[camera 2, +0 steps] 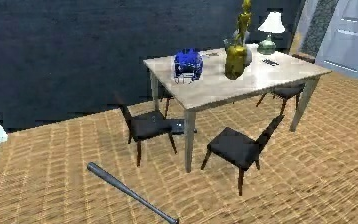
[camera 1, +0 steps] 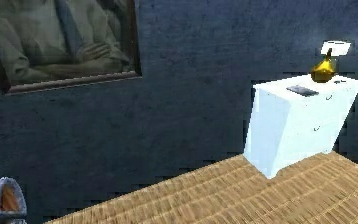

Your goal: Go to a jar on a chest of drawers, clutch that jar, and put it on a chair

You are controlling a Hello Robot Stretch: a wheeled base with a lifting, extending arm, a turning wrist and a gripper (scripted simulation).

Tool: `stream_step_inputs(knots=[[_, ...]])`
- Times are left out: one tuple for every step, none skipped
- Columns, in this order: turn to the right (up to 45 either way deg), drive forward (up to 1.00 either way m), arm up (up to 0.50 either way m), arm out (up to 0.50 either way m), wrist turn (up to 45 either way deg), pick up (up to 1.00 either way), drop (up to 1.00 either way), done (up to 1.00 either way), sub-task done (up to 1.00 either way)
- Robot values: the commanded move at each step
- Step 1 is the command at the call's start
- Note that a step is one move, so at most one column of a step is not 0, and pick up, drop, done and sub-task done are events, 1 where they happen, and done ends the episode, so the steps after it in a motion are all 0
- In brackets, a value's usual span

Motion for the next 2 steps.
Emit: stream_step_inputs(knots=[[24.0, 0.00, 0.00, 0.00, 0.0, 0.00, 0.00, 0.00, 0.00], [0.0, 0.85, 0.00, 0.00, 0.0, 0.00, 0.00, 0.00, 0.00]])
